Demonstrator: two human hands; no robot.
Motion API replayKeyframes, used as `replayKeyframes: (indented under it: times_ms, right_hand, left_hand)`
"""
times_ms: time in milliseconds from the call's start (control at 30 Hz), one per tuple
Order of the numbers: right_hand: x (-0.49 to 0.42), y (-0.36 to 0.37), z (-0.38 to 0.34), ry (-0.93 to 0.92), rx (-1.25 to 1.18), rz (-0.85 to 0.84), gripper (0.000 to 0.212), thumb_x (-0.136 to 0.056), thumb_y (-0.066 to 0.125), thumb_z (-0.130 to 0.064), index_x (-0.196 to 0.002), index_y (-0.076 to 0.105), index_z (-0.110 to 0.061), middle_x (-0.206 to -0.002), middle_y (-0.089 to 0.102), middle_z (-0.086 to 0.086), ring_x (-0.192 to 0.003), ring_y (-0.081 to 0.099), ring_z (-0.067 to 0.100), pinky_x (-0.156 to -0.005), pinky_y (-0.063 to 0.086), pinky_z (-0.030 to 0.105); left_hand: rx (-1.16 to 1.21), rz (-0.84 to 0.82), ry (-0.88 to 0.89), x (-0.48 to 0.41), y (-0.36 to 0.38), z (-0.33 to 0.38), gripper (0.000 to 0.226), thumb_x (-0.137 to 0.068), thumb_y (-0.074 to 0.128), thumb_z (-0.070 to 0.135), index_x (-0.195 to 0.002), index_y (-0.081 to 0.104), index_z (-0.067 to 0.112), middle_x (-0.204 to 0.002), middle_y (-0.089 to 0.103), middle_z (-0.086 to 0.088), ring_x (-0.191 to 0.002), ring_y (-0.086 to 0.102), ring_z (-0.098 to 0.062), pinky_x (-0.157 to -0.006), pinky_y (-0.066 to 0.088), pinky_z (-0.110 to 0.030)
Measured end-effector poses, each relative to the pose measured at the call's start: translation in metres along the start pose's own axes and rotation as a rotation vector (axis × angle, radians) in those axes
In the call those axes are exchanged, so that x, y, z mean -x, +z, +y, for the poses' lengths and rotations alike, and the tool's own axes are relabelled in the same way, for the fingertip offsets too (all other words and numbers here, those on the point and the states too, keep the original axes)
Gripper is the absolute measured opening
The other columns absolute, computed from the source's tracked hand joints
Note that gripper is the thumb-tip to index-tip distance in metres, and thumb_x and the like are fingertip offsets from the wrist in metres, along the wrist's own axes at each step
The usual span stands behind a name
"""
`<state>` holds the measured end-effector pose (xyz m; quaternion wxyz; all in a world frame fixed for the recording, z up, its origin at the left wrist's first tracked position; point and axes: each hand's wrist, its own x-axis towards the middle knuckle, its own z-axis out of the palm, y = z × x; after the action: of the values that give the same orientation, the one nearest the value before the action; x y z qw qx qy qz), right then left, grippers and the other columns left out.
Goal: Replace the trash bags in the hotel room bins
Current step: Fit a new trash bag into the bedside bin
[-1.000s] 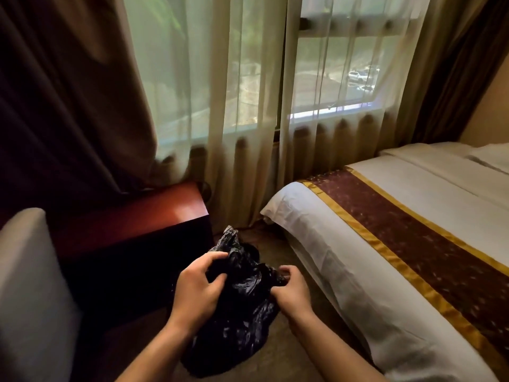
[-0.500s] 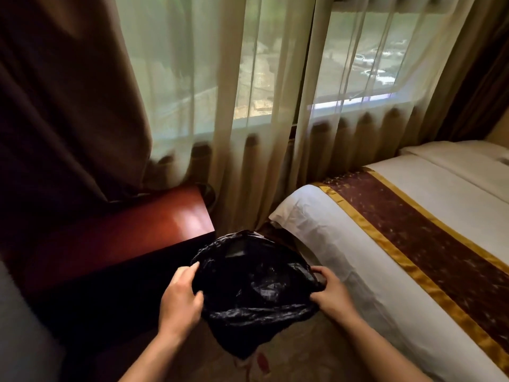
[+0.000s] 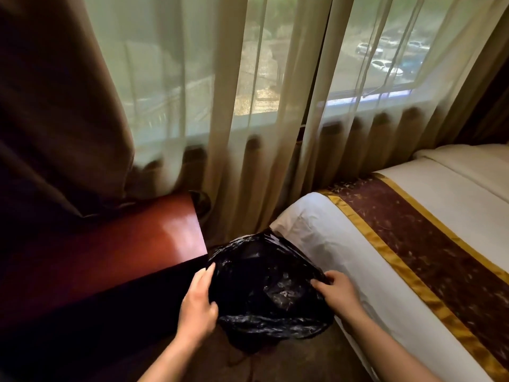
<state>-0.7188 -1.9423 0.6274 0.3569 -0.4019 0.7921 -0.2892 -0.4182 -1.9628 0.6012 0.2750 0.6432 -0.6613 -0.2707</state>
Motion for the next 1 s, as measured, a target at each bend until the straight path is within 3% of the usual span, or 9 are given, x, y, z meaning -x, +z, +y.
replayKeyframes:
  times_ms: [133,267,400,533,667,767,1000]
  right_hand:
    - [-0.066,-0.008,-0.002,-0.044,0.161,0.078,0.017,-0.090,0.066,-0.028,-0.077,0.061,-0.019,-0.069,0.062,-0.005,-0.063,0.056,0.009,-0.050,0.037,0.027]
    - [-0.131,-0.005,-0.003,-0.103,0.181,-0.018,0.017,-0.091,0.065,-0.032,-0.080,0.060,-0.020,-0.074,0.063,-0.004,-0.069,0.058,0.013,-0.061,0.044,0.034]
    - [-0.175,-0.001,-0.004,-0.136,0.140,-0.084,0.023,-0.093,0.064,-0.027,-0.073,0.054,-0.021,-0.073,0.060,-0.005,-0.069,0.057,0.012,-0.059,0.039,0.034]
    - [-0.215,-0.001,0.006,-0.106,0.132,-0.106,0.010,-0.093,0.064,-0.023,-0.084,0.059,-0.022,-0.086,0.064,-0.001,-0.085,0.061,0.021,-0.069,0.043,0.033]
    - [-0.247,0.027,0.022,-0.111,0.233,-0.191,0.009,-0.089,0.067,-0.029,-0.086,0.060,-0.025,-0.086,0.066,-0.005,-0.081,0.064,0.018,-0.074,0.054,0.041]
    - [-0.259,0.057,0.024,-0.100,0.293,-0.251,0.012,-0.090,0.069,-0.028,-0.096,0.058,-0.025,-0.092,0.062,-0.003,-0.082,0.059,0.015,-0.076,0.052,0.037]
    - [-0.305,0.115,0.045,-0.119,0.216,-0.241,0.011,-0.090,0.068,-0.027,-0.088,0.057,-0.025,-0.092,0.065,-0.006,-0.082,0.062,0.014,-0.067,0.048,0.034]
  left_hand:
    - [-0.027,0.064,-0.091,-0.040,0.025,0.006,0.090,-0.064,0.050,-0.020,-0.146,0.043,0.016,-0.148,0.045,-0.003,-0.135,0.044,-0.023,-0.107,0.035,-0.024]
    - [-0.066,0.118,-0.192,-0.064,0.062,0.025,0.089,-0.064,0.048,-0.021,-0.146,0.043,0.015,-0.148,0.044,-0.002,-0.134,0.045,-0.023,-0.104,0.037,-0.024]
    - [-0.060,0.189,-0.329,-0.071,0.098,0.025,0.089,-0.066,0.047,-0.018,-0.146,0.040,0.020,-0.147,0.043,0.001,-0.131,0.048,-0.023,-0.099,0.045,-0.031]
    - [-0.032,0.198,-0.513,-0.063,0.126,0.013,0.088,-0.071,0.049,-0.017,-0.148,0.037,0.024,-0.156,0.034,0.000,-0.127,0.052,-0.027,-0.090,0.045,-0.029]
    - [-0.017,0.083,-0.515,-0.077,0.156,-0.006,0.091,-0.072,0.048,-0.014,-0.151,0.032,0.028,-0.159,0.028,-0.001,-0.134,0.046,-0.024,-0.099,0.041,-0.028]
    - [-0.007,0.015,-0.479,-0.101,0.175,-0.016,0.093,-0.073,0.046,-0.015,-0.152,0.028,0.030,-0.161,0.024,0.000,-0.139,0.041,-0.021,-0.104,0.037,-0.025]
    - [0.076,0.093,-0.483,-0.146,0.225,-0.067,0.084,-0.083,0.051,-0.011,-0.152,0.026,0.030,-0.160,0.025,0.001,-0.143,0.033,-0.019,-0.108,0.028,-0.021]
